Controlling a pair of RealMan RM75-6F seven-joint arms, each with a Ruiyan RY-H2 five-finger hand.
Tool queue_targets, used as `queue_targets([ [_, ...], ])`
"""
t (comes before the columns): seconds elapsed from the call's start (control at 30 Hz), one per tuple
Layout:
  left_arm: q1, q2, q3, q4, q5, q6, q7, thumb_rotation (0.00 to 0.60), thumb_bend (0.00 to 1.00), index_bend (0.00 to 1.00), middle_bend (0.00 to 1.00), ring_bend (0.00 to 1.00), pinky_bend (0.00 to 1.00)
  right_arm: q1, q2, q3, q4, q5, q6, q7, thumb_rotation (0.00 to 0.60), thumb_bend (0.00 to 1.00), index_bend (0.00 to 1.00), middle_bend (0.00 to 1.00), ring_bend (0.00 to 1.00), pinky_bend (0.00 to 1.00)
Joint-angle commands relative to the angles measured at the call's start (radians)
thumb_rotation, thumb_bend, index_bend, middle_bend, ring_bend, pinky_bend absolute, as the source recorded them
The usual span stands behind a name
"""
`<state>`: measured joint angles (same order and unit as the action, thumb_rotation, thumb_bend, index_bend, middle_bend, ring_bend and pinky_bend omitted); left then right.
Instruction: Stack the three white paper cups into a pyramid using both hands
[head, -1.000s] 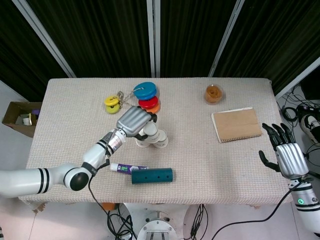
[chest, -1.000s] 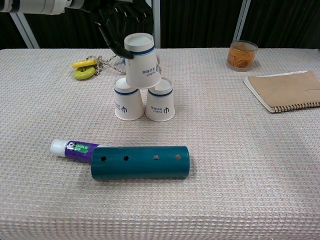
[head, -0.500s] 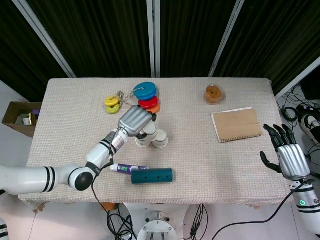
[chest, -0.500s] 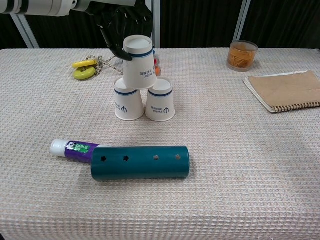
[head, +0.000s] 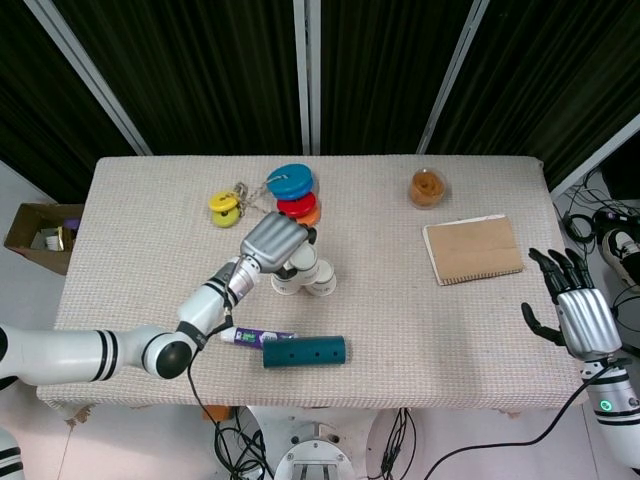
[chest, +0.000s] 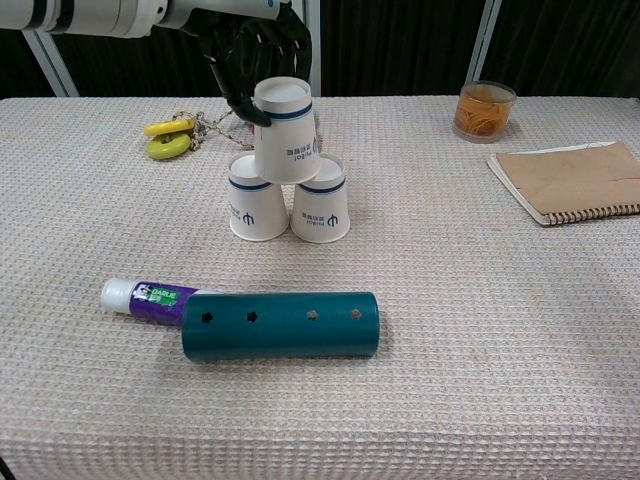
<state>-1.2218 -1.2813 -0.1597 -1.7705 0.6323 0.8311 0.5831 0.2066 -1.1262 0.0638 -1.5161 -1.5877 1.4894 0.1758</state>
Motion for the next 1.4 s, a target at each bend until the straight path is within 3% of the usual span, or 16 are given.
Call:
queue_targets([
  [0.03, -0.002, 0.001, 0.002, -0.001, -0.002, 0.002, -0.003, 0.6, 0.33, 0.38, 0.37, 0.39, 0.35, 0.0, 0.0, 0.001, 0.001, 0.0, -0.001, 0.001, 0.6, 0.35, 0.0, 0.18, 0.05, 0.06],
  [0.6, -0.017, 0.007, 0.023, -0.002, -0.007, 0.001, -0.023, 0.6, 0.21, 0.28, 0.28, 0.34, 0.32, -0.004, 0.005, 0.004, 0.003, -0.002, -0.005, 0.014, 0.6, 0.36, 0.0, 0.19, 0.06, 0.06],
  [0.77, -0.013, 0.012, 0.032, -0.015, -0.002, 0.024, -0.017, 0.6, 0.19, 0.25, 0.24, 0.29, 0.32, -0.005, 0.009, 0.004, 0.001, -0.003, -0.005, 0.019, 0.6, 0.36, 0.0, 0.19, 0.05, 0.06],
  [0.93, -0.012, 0.071, 0.044, -0.083, -0.051, 0.034, -0.006, 0.6, 0.19, 0.14, 0.13, 0.18, 0.28, -0.009, 0.011, 0.004, -0.002, -0.005, -0.001, 0.023, 0.6, 0.36, 0.0, 0.19, 0.05, 0.06],
  [1.03, 0.033, 0.109, 0.034, -0.133, -0.022, 0.102, -0.047, 0.6, 0.18, 0.13, 0.12, 0.17, 0.26, -0.013, 0.015, 0.003, -0.001, -0.004, 0.003, 0.031, 0.6, 0.36, 0.0, 0.19, 0.05, 0.06],
  [1.13, 0.124, 0.142, 0.035, -0.171, 0.07, 0.236, -0.105, 0.6, 0.17, 0.13, 0.12, 0.16, 0.26, -0.019, 0.023, -0.005, 0.002, -0.002, -0.003, 0.041, 0.6, 0.36, 0.0, 0.2, 0.05, 0.06],
  [1.27, 0.281, 0.172, 0.089, -0.17, 0.224, 0.428, -0.169, 0.6, 0.17, 0.15, 0.14, 0.16, 0.26, -0.029, 0.043, -0.026, 0.003, -0.012, -0.012, 0.061, 0.6, 0.36, 0.0, 0.2, 0.05, 0.07],
  [1.4, 0.432, 0.2, 0.155, -0.135, 0.343, 0.556, -0.252, 0.6, 0.16, 0.19, 0.15, 0.16, 0.25, -0.045, 0.047, -0.031, 0.022, -0.028, 0.018, 0.091, 0.6, 0.37, 0.04, 0.2, 0.05, 0.1],
])
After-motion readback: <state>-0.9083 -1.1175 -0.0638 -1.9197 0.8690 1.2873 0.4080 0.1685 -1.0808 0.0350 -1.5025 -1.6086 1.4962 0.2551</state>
